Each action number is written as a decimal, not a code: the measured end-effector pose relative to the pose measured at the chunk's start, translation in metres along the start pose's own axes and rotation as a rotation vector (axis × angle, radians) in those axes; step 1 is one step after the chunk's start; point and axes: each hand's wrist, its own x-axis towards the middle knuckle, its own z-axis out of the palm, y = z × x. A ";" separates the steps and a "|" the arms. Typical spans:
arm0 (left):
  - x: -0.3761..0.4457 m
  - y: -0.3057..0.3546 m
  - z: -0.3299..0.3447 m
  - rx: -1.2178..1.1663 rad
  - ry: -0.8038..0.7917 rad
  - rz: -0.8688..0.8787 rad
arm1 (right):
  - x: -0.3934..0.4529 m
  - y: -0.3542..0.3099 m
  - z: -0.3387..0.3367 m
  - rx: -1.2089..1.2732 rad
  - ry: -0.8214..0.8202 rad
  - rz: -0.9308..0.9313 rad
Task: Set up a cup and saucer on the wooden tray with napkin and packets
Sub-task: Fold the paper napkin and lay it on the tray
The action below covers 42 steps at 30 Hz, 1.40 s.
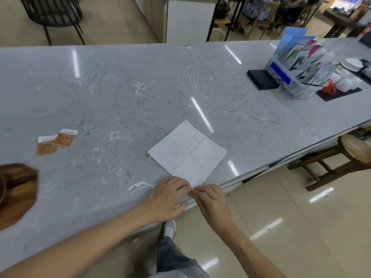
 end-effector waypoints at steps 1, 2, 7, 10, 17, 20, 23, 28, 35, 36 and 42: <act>-0.002 0.003 0.001 -0.002 0.017 -0.025 | -0.001 -0.002 0.000 -0.018 0.004 0.004; -0.005 0.006 0.002 -0.004 0.038 -0.050 | -0.001 -0.006 0.000 -0.027 0.009 0.017; -0.020 0.018 0.002 -0.100 0.203 -0.168 | -0.004 -0.036 0.003 0.038 0.042 0.065; -0.036 0.017 -0.003 -0.226 0.300 -0.253 | -0.004 -0.046 0.002 0.131 -0.002 0.073; -0.101 -0.002 -0.023 -0.380 0.354 -0.366 | -0.005 -0.017 -0.008 0.055 -0.195 0.172; -0.129 -0.006 -0.028 -0.441 0.376 -0.465 | -0.010 -0.005 -0.013 0.108 -0.170 0.185; -0.149 -0.010 -0.034 -0.462 0.388 -0.498 | -0.011 0.000 -0.019 0.188 -0.136 0.115; -0.146 -0.017 -0.047 -0.624 0.420 -0.585 | 0.007 0.001 -0.031 0.298 -0.155 0.111; -0.088 -0.051 -0.064 -0.759 0.617 -0.690 | 0.062 0.005 -0.029 0.597 -0.197 0.449; -0.081 -0.059 -0.063 -0.752 0.633 -0.718 | 0.069 0.009 -0.023 0.618 -0.192 0.475; -0.059 -0.087 -0.045 -0.626 0.606 -0.910 | 0.094 0.030 0.012 0.639 -0.261 0.604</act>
